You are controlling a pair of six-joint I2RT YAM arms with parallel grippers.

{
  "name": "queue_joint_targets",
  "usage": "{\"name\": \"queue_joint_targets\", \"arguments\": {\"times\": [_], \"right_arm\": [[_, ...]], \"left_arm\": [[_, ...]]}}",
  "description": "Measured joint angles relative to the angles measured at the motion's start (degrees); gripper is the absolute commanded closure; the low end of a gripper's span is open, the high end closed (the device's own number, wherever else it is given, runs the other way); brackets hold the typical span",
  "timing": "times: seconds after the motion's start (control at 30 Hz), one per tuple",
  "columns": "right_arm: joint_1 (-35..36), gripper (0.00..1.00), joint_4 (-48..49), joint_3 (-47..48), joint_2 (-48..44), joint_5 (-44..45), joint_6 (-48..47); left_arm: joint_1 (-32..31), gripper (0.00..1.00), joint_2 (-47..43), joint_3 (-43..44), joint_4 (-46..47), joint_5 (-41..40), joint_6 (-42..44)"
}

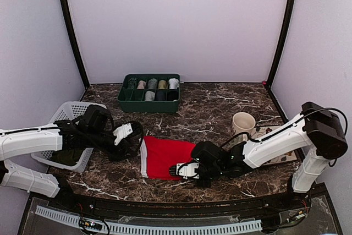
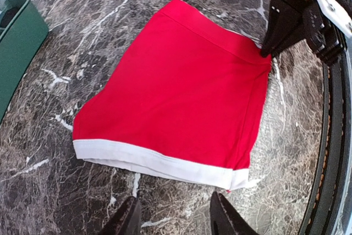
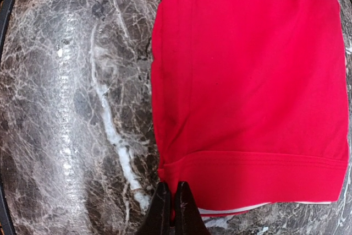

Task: Roll the underwear
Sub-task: Pick up the underwear from the center of the board.

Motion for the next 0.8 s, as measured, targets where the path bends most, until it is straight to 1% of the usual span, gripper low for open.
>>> {"name": "queue_joint_targets", "arguments": {"times": [0.13, 0.23, 0.3, 0.5, 0.67, 0.73, 0.8], "right_arm": [[0.0, 1.0, -0.4, 0.2, -0.2, -0.1, 0.7], [-0.1, 1.0, -1.1, 0.2, -0.5, -0.4, 1.8], [-0.3, 1.0, -1.3, 0.2, -0.5, -0.6, 2.3], [-0.5, 1.0, -1.3, 0.2, -0.5, -0.8, 3.3], [-0.6, 1.0, -1.3, 0.2, -0.5, -0.8, 3.7], [-0.7, 1.0, -1.3, 0.2, -0.5, -0.9, 3.7], [-0.7, 1.0, -1.3, 0.2, -0.5, -0.9, 3.8]], "left_arm": [[-2.9, 0.64, 0.3, -1.2, -0.1, 1.0, 3.5], [-6.1, 0.67, 1.5, -2.4, 0.4, 1.5, 5.6], [-7.9, 0.67, 2.8, -3.2, 0.8, 1.5, 6.7], [-12.7, 0.63, 6.7, -5.1, 3.4, 0.0, 9.5], [-15.0, 0.59, 10.0, -5.2, 6.4, -1.9, 11.5], [-15.4, 0.59, 11.2, -5.2, 7.7, -3.1, 12.2], [-15.7, 0.62, 12.6, -5.2, 8.9, -4.5, 12.9]]}}
